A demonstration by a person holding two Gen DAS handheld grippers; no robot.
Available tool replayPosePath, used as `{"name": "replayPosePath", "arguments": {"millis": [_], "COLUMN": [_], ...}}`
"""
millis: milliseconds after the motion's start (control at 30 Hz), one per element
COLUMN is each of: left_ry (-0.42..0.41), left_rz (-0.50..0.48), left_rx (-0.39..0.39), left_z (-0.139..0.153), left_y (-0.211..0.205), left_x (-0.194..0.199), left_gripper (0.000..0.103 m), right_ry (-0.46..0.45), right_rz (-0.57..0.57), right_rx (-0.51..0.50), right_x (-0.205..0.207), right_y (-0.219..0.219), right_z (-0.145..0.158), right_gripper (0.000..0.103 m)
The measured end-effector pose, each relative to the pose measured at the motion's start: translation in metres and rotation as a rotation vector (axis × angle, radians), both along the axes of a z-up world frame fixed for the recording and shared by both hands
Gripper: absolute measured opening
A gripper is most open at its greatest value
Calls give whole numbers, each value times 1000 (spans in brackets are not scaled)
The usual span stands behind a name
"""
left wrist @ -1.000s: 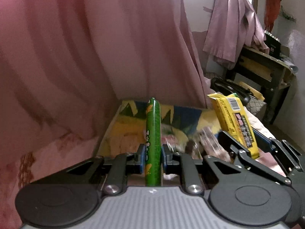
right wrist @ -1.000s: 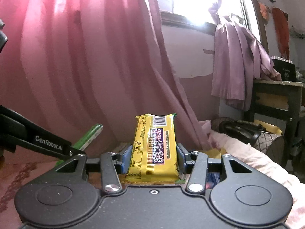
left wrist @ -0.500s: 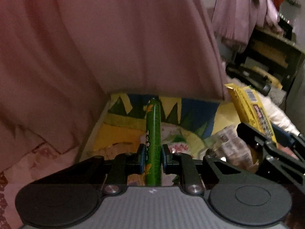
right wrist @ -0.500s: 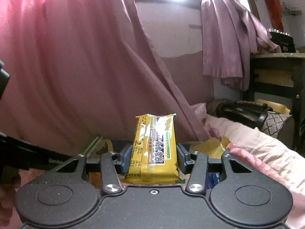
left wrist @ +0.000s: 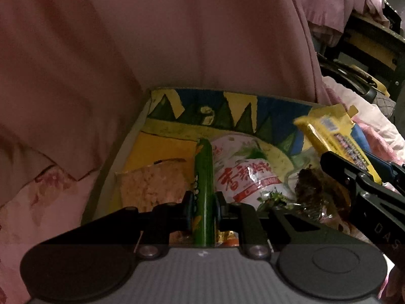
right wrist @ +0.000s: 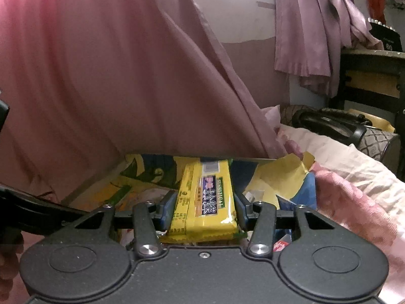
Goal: Organize snacks
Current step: 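Open the left tool to drop the green stick while the right tool releases the yellow bar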
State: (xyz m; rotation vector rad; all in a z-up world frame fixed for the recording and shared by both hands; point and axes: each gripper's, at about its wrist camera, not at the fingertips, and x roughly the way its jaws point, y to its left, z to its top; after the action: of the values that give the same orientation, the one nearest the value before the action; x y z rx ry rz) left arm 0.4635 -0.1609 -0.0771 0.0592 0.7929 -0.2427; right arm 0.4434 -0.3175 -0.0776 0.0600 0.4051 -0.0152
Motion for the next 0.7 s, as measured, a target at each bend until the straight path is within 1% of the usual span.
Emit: {"name": "replayPosePath", "arguments": {"millis": [133,167,200,500,700], "left_ry": [2,1,0,-6,2], "left_rz": [6,7,8,17,45], "left_rx": [-3,-4,-4,-28,-58], "left_z": [-3,-3,-3,-4,-3], "left_y": [2,2,2,3,6], "left_x": [1,1,1,2,1], "left_gripper": [19,19,19,19,20], "right_ry": [1,-1,3,16,10], "right_rz": [3,3,3,4,3], "right_rx": [-6,-8,-9,-16,-10], "right_x": [1,1,1,5,5], "right_y": [2,3,3,5,6], "right_z": [-3,-3,-3,-9,-9], "right_gripper": [49,41,40,40,42]}}
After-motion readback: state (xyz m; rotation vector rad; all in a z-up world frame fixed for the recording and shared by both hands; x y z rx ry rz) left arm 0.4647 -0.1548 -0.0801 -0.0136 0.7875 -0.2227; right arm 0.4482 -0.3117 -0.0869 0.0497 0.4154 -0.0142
